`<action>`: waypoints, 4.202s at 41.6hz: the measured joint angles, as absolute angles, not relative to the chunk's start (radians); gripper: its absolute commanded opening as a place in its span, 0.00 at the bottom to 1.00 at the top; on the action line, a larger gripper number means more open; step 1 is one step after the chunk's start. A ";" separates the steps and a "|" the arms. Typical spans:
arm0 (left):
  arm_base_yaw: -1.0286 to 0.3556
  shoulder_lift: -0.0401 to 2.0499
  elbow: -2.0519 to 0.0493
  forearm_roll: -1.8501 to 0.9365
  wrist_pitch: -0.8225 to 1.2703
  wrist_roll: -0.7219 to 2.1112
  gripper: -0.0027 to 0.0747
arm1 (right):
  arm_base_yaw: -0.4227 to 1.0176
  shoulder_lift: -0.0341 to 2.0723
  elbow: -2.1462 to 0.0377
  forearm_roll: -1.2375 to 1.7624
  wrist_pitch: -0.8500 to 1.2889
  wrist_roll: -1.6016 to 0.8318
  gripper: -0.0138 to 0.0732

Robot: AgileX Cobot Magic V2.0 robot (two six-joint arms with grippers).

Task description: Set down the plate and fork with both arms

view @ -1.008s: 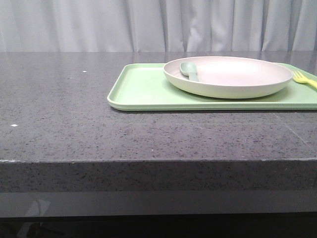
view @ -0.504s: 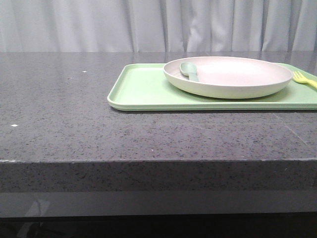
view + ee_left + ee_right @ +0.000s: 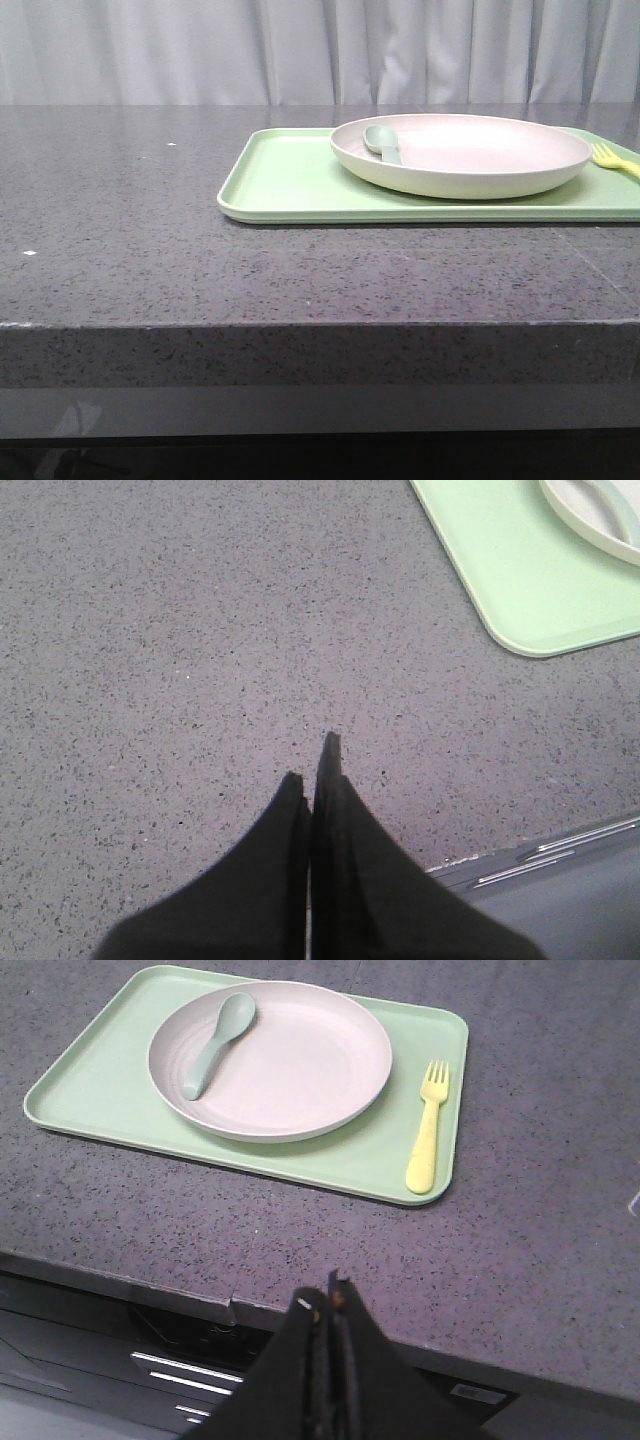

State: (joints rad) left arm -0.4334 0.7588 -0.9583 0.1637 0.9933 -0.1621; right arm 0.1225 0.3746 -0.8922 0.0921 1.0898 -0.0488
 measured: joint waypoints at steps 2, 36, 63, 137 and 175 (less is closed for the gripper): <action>-0.433 0.759 -0.958 0.164 0.993 -0.162 0.01 | 0.122 0.375 -0.892 0.092 1.090 -0.049 0.08; -0.186 0.446 -0.660 0.050 0.725 -0.162 0.01 | 0.122 0.375 -0.892 0.092 1.090 -0.049 0.08; -0.043 -0.004 0.004 -0.042 0.050 -0.077 0.01 | 0.122 0.375 -0.892 0.092 1.090 -0.049 0.08; -0.043 -0.004 0.004 -0.038 0.044 -0.074 0.01 | 0.062 -0.004 0.005 0.087 0.156 -0.049 0.08; -0.043 -0.004 0.004 -0.038 0.043 -0.074 0.01 | 0.032 -0.010 0.026 0.089 0.066 -0.049 0.08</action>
